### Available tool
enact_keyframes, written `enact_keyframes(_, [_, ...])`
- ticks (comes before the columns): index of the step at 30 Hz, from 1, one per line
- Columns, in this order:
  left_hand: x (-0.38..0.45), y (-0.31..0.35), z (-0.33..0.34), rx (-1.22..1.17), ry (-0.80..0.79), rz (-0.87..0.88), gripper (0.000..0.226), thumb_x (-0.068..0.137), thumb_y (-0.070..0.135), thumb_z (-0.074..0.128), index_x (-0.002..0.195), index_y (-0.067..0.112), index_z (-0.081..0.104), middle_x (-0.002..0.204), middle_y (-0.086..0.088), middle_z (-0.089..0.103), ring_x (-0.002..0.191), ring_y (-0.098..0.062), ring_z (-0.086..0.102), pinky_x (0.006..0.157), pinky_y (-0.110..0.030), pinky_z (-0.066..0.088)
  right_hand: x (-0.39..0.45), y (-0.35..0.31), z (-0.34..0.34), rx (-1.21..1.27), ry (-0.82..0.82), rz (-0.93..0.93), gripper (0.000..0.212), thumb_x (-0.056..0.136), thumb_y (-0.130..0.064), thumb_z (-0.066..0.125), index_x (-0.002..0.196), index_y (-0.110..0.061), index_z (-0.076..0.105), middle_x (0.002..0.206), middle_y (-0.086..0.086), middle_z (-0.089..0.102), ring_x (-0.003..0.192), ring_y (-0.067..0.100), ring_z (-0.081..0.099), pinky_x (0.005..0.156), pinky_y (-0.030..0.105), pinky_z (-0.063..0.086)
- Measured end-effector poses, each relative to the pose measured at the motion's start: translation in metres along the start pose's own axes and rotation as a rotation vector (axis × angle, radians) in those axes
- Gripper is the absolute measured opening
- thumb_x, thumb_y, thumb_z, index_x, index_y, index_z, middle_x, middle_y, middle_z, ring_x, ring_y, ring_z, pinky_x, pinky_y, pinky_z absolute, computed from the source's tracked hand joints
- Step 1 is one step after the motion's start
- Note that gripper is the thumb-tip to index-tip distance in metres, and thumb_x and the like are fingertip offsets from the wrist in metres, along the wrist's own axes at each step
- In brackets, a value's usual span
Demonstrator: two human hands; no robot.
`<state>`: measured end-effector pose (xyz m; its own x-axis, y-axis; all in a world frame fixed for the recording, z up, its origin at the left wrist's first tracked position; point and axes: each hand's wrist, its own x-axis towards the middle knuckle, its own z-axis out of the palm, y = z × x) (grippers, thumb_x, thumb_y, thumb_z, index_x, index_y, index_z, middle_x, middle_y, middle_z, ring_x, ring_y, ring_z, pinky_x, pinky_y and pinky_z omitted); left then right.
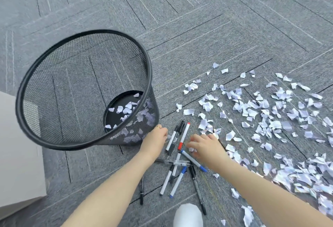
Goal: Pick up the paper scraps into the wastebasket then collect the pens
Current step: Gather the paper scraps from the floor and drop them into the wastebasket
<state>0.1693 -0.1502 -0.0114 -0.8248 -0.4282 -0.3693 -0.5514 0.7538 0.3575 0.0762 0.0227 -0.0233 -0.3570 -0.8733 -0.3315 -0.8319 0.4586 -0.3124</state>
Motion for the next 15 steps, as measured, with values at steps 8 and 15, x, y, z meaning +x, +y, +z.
enact_keyframes(8, [-0.009,0.012,0.005,-0.37,0.124,-0.148,0.01,0.092,0.013,0.05,0.092,0.015,0.06,0.093,0.004,0.055,0.075,0.003,0.048,0.063,-0.012,0.037,-0.02,0.022,-0.003,-0.053,0.071,0.084,0.002,0.081,-0.027,0.066,0.082,-0.028,0.067,0.088,-0.007,0.062,0.08,0.017,0.062,0.074,0.033,0.043])
enact_keyframes(15, [0.021,0.051,-0.012,-0.508,0.163,-0.07,0.008,0.091,0.012,0.052,0.094,0.012,0.06,0.091,0.001,0.058,0.081,-0.009,0.054,0.065,-0.014,0.041,-0.046,0.055,-0.001,0.042,0.178,0.346,0.009,0.087,-0.026,0.058,0.086,-0.023,0.067,0.089,-0.008,0.061,0.086,0.015,0.06,0.086,0.032,0.037])
